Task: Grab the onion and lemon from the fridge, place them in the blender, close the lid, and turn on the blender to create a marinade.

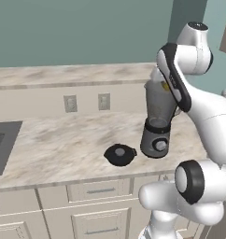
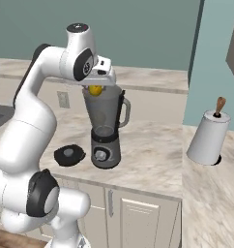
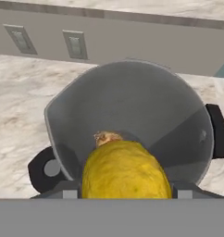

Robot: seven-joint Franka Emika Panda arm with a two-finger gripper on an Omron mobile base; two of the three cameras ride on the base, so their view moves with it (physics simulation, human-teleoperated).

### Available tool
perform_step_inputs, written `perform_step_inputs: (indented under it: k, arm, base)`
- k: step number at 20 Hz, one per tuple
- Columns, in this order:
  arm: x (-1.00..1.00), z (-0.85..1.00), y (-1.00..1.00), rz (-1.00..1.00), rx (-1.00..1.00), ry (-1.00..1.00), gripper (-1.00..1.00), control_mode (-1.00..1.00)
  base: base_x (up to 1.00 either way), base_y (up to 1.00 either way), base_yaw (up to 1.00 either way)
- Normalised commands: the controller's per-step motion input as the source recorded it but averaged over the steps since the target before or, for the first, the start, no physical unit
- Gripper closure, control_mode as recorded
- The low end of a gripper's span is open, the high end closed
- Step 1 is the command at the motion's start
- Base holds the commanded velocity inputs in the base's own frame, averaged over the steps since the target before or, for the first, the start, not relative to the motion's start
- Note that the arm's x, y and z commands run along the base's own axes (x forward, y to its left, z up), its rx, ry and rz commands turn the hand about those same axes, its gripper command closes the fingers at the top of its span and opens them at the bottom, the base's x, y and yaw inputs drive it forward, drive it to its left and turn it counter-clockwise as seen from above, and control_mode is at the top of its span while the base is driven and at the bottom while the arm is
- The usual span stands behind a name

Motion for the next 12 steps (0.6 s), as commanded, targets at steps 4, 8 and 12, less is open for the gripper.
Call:
perform_step_inputs:
  k: [4, 8, 12]
  arm:
    - [0.46, -0.14, 0.00, 0.00, -0.02, 0.00, 1.00, -1.00]
    - [0.27, -0.59, 0.00, 0.00, -0.04, 0.00, 1.00, -1.00]
    - [0.28, -0.51, -0.06, 0.00, -0.03, 0.00, 1.00, -1.00]
  base:
    - [0.00, 0.00, 0.00]
    - [0.00, 0.00, 0.00]
    - [0.00, 0.00, 0.00]
